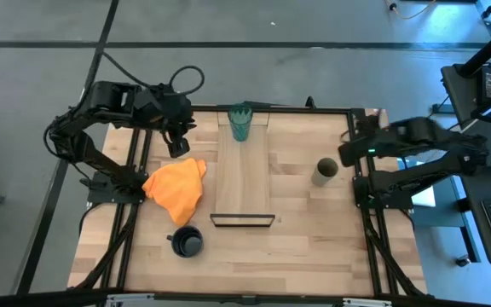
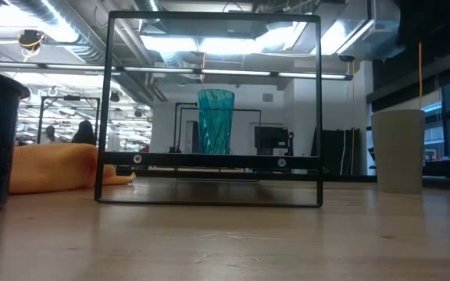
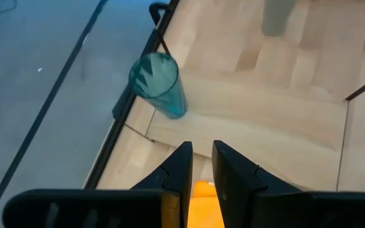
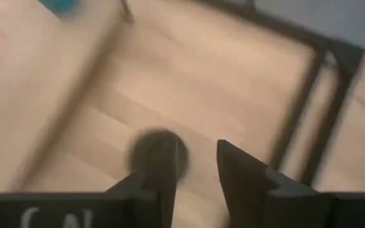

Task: Stack small to large cups/mugs on shelf
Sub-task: Put the gray cup on the shelf

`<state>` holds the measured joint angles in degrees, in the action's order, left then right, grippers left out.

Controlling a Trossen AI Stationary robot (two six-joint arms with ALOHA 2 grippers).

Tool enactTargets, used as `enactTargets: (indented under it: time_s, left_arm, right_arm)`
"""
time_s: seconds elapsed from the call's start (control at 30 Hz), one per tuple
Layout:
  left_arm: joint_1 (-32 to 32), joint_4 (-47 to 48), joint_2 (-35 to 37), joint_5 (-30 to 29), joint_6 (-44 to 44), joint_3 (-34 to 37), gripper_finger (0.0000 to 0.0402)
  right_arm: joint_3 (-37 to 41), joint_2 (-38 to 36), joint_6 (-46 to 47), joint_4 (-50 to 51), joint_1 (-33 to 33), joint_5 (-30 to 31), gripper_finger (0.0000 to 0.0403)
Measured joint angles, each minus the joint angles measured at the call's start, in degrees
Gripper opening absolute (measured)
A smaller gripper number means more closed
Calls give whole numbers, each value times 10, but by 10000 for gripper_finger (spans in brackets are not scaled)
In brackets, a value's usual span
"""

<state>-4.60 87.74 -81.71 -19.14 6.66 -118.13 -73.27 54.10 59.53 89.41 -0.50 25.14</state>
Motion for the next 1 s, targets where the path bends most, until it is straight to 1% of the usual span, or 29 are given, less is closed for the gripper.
enactTargets:
  time_s: [0.1,0.27,0.43,0.67,0.83,0.93,1.0]
  left_arm:
    - [0,-4,0,0,0,28,57]
    - [0,-2,0,2,18,62,57]
    - [0,-4,0,3,32,95,57]
    - [0,-9,0,4,33,138,57]
    - [0,-19,0,4,33,156,57]
    - [0,-31,0,4,33,160,57]
    - [0,-42,0,4,33,161,57]
  right_arm:
    - [23,30,-3,4,-20,-28,128]
    - [49,56,-13,-12,-48,-73,144]
    - [80,59,-15,-52,-59,-105,157]
    - [161,59,-13,-116,-59,-156,167]
    - [195,58,-12,-139,-59,-156,168]
    - [212,58,-9,-139,-59,-133,168]
    - [224,58,1,-139,-60,-128,168]
